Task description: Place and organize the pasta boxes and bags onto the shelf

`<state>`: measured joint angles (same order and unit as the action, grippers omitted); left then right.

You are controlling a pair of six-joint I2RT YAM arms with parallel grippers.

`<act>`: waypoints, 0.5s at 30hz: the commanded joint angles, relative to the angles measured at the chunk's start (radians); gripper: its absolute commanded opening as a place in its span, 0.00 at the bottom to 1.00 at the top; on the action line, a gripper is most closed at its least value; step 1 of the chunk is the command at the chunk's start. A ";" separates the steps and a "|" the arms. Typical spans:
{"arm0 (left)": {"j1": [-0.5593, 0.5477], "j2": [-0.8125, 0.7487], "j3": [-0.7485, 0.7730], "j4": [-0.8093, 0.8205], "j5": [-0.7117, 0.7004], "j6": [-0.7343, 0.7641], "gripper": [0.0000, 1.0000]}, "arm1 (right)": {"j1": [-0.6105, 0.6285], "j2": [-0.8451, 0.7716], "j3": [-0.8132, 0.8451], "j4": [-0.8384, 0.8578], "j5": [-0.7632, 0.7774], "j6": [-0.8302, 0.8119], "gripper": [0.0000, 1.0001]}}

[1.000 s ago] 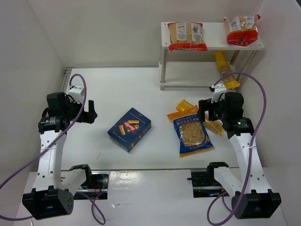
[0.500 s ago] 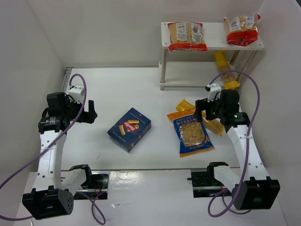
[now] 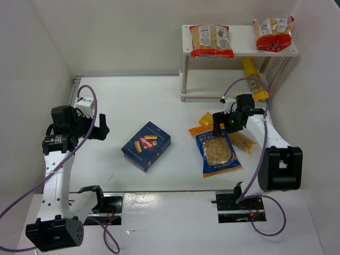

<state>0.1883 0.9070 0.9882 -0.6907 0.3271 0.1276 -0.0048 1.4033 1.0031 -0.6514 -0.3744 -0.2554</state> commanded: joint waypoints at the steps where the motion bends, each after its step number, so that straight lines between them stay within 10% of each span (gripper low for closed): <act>1: 0.007 -0.011 -0.010 0.014 0.018 0.001 1.00 | -0.006 0.061 0.072 -0.011 0.011 0.008 0.97; 15: 0.007 0.018 -0.010 0.014 0.009 0.001 1.00 | -0.054 0.279 0.150 -0.142 -0.032 -0.056 0.97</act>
<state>0.1883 0.9257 0.9852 -0.6910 0.3267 0.1276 -0.0578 1.6516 1.1076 -0.7341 -0.3824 -0.2749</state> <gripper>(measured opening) 0.999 0.968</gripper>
